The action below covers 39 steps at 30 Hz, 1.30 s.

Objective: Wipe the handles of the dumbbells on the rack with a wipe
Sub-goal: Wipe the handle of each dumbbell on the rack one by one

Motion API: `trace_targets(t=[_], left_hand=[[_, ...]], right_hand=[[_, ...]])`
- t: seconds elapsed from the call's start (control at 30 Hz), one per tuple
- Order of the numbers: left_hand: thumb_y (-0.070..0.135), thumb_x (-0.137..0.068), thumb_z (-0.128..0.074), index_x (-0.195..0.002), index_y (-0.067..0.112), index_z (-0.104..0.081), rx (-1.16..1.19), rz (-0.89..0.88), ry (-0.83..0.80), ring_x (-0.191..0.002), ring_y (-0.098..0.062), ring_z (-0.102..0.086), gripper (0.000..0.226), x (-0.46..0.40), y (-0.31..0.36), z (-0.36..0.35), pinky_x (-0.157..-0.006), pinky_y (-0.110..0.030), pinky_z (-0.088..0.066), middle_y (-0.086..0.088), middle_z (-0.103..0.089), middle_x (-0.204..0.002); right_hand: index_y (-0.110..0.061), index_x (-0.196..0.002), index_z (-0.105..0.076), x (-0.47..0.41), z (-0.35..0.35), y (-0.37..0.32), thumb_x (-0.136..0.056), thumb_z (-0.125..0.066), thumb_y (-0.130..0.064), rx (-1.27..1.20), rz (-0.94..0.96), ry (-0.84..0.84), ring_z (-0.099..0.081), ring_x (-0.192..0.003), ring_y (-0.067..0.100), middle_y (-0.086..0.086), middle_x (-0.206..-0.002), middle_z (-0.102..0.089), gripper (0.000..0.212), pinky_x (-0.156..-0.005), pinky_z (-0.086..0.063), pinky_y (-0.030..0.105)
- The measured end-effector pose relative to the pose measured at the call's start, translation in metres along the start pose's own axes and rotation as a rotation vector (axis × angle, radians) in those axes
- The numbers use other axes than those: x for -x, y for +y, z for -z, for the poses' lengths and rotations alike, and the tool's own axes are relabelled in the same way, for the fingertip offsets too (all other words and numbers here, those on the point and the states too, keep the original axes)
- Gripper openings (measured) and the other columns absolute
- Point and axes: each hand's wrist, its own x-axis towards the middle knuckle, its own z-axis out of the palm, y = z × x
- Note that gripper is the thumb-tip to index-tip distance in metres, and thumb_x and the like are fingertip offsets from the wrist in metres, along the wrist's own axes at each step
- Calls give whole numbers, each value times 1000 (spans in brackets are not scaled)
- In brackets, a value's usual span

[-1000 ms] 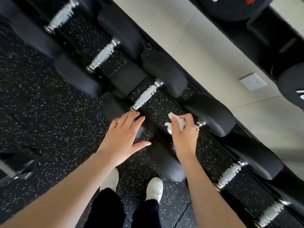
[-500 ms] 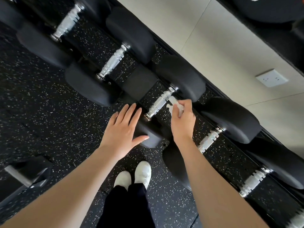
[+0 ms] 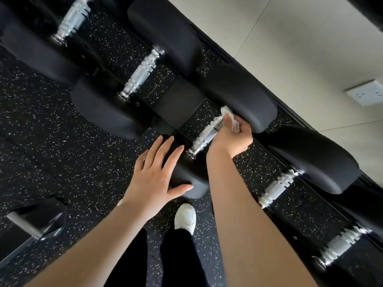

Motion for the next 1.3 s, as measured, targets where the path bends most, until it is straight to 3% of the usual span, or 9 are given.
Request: trace_targets(t=[0.1,0.23,0.33,0.5,0.63,0.77,0.97,1.13,1.3], left_hand=[[69,-81,-39,-143,19,-34,9,-4,16,-143,-30,-28,80,-1,0,-1,-101,-51,-39,-12,-34,-152],[69,-81,-38,-142,19,-36,25,-13,21,-143,-30,-27,79,1,-1,-1,-102,-52,-38,-11,-34,-152],[69,-81,-39,-142,19,-37,47,-17,28,-143,-30,-26,79,1,-2,-1,-102,-52,-37,-12,-33,-152],[67,-80,-41,-141,18,-39,51,-17,26,-143,-30,-26,78,0,-2,-1,-102,-52,-38,-12,-33,-152],[68,-80,-41,-141,19,-39,43,-20,28,-144,-29,-25,78,0,-1,-2,-102,-50,-36,-11,-33,-152],[68,-80,-41,-141,18,-40,48,-15,25,-144,-29,-25,78,0,-1,-2,-101,-50,-36,-10,-33,-152],[69,-80,-39,-142,19,-38,65,-9,4,-145,-28,-22,80,0,-2,-2,-102,-51,-35,-9,-31,-153],[69,-80,-40,-142,18,-39,59,-4,5,-145,-28,-22,80,0,-1,-2,-102,-50,-35,-9,-32,-153],[69,-80,-40,-141,17,-41,59,-4,9,-144,-29,-23,80,0,-1,-2,-102,-50,-35,-9,-32,-152]], right_hand=[[-19,-74,-61,1,-5,-1,-74,-77,-12,13,-3,9,-63,-97,20,8,-108,-64,17,-81,-54,27],[-14,-80,-64,-1,2,-5,-75,-77,-10,177,96,-56,-61,-83,15,9,-103,-66,14,-56,-44,3],[-8,-92,-68,4,16,-2,-77,-75,-10,401,198,-208,-57,-78,12,1,-90,-61,16,-51,-37,0],[-20,-81,-70,28,42,22,-72,-79,-22,597,153,-517,-59,-75,11,-4,-82,-63,13,-61,-44,16],[-22,-80,-72,30,50,28,-70,-81,-25,580,45,-590,-57,-63,3,-3,-73,-65,14,-46,-40,5],[-22,-84,-72,21,55,29,-73,-78,-28,648,62,-674,-55,-73,2,-6,-78,-62,14,-52,-38,4],[-28,-67,-68,13,59,46,-70,-81,-24,504,-89,-658,-63,-80,13,-7,-79,-69,13,-79,-51,31],[-13,-74,-71,13,61,49,-73,-78,-8,235,-203,-604,-61,-69,17,8,-77,-69,9,-74,-51,35],[-17,-72,-69,8,54,42,-74,-75,-3,4,-340,-492,-68,-92,29,9,-98,-72,16,-88,-54,44]])
